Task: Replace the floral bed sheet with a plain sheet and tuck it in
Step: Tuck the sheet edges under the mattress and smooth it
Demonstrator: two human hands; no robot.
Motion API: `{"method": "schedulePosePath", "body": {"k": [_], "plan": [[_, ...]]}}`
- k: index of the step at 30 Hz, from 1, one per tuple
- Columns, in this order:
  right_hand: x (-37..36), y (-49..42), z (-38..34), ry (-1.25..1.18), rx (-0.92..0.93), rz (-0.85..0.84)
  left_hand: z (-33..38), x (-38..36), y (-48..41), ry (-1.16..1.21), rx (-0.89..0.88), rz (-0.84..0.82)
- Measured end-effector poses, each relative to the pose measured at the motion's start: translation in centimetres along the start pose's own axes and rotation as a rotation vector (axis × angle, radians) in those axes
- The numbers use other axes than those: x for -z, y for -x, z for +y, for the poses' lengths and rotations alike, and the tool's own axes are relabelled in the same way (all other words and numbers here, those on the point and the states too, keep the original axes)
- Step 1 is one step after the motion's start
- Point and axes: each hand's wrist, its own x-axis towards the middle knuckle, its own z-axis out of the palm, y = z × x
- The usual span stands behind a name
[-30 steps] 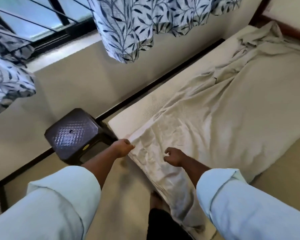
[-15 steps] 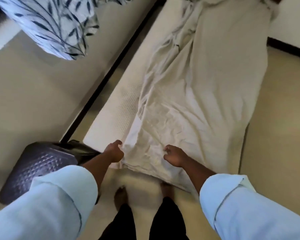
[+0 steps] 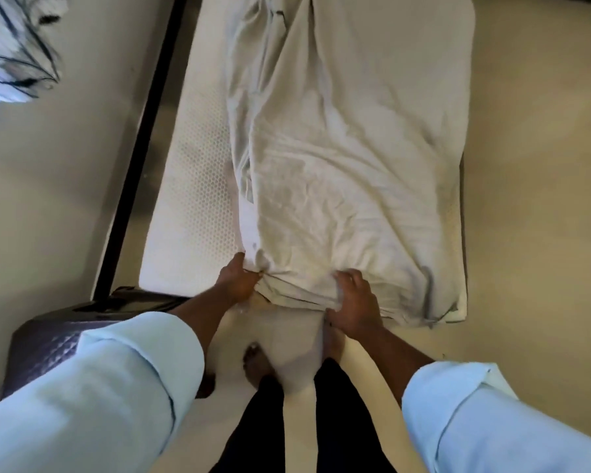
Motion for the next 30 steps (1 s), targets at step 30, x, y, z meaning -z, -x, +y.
{"method": "schedulePosePath", "body": {"k": [30], "plan": [[20.1,-9.0,-2.8,-1.665,-0.497,0.488,7.2,2.3,6.8,0.993,0.157,0.043]]}}
